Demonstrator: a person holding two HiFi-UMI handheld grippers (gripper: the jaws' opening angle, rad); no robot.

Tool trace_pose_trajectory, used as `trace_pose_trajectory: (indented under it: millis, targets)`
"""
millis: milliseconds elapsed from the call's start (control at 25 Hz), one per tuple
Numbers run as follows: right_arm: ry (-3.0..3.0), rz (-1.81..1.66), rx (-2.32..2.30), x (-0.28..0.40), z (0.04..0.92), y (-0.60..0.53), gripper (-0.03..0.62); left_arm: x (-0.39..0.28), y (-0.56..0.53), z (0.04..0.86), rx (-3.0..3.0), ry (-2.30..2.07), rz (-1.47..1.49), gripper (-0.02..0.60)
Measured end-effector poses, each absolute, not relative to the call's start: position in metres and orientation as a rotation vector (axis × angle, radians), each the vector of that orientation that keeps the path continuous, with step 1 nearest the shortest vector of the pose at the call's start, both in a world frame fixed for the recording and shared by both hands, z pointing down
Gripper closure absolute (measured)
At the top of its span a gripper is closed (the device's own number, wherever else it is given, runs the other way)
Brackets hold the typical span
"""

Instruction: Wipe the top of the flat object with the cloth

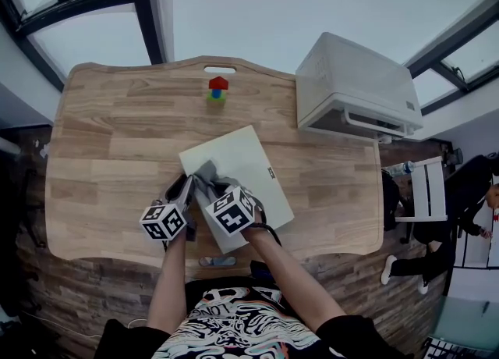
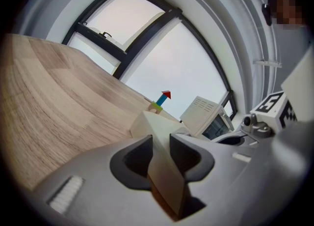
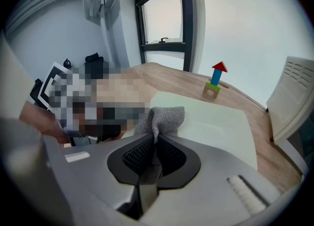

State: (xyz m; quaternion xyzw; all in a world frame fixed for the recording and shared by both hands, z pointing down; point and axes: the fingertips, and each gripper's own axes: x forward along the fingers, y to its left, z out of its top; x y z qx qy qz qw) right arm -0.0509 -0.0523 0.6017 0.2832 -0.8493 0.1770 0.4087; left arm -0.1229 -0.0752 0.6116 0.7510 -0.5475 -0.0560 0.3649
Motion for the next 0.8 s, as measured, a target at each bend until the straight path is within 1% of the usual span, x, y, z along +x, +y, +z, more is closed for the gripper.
trace_pose_trajectory:
  millis: [800]
  targets:
    - [-2.159, 0.483, 0.701, -0.042, 0.602, -0.034, 0.574, -0.122, -0.074, 0.61, 1.936, -1.422, -0.143, 0.414]
